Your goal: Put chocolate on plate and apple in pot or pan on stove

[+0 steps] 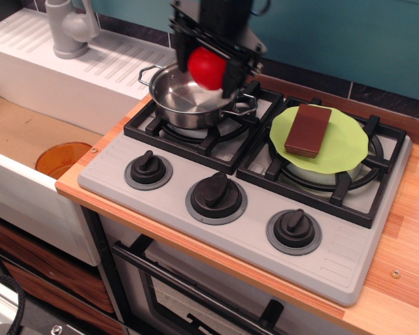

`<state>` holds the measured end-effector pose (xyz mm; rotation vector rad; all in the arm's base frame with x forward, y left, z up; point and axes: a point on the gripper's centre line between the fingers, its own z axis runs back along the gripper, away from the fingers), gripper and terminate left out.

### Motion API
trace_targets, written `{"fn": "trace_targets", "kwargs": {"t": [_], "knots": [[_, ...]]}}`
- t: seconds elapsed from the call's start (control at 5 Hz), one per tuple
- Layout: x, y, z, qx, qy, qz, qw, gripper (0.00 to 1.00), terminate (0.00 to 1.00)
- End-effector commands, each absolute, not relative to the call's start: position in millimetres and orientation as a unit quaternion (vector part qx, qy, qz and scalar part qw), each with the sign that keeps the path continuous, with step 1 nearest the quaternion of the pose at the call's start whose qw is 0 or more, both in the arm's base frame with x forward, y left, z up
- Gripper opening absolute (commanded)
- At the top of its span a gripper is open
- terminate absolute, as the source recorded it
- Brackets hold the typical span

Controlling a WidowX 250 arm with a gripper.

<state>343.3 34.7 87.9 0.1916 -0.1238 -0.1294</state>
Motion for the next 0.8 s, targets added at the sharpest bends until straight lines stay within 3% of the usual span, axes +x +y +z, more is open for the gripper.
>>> {"fn": "trace_targets", "kwargs": {"t": [0.0,0.4,0.6], "knots": [[372.0,32.9,110.4,0.09,-0.095,-0.08,0.988,1.0,0.0],[375.9,31.7,114.9,0.095,-0.093,-0.086,0.987,1.0,0.0],[362.0,19.8,118.4,0.103,-0.089,-0.085,0.987,1.0,0.0]]}}
